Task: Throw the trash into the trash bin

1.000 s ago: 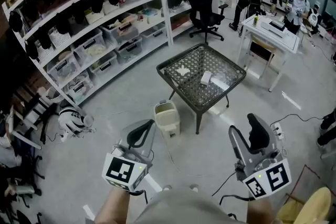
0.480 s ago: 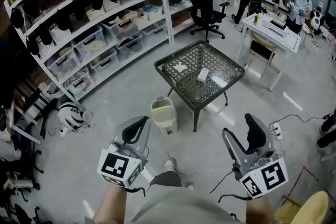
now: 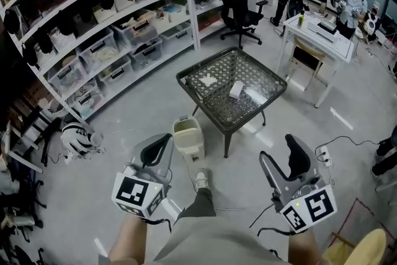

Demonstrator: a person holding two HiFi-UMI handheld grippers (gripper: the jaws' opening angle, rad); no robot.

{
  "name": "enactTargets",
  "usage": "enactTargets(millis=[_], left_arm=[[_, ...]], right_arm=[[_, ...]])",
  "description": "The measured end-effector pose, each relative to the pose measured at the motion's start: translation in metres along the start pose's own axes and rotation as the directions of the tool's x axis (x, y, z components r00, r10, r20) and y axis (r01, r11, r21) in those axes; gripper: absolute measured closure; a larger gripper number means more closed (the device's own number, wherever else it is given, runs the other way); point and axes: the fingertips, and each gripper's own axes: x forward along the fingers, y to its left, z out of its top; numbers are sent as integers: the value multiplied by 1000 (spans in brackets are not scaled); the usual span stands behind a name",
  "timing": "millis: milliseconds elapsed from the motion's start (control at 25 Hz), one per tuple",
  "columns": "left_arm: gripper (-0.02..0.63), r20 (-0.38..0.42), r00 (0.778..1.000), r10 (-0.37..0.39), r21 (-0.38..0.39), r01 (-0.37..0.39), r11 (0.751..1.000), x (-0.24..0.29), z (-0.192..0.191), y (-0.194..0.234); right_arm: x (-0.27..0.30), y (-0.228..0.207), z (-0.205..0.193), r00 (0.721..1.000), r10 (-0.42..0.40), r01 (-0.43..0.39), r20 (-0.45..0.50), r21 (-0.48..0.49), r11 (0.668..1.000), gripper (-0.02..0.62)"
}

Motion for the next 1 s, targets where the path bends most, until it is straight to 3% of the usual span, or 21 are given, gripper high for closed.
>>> enactTargets(millis=[360, 1000], left_arm=[[604, -17, 1000, -13, -33, 12, 999, 73, -15, 63], [604, -98, 994, -48, -86, 40, 996, 225, -47, 224]], right_arm=[[91, -31, -16, 999, -1, 1, -52, -7, 1000, 299], [323, -84, -40, 989, -1, 2, -148, 11, 1000, 299]])
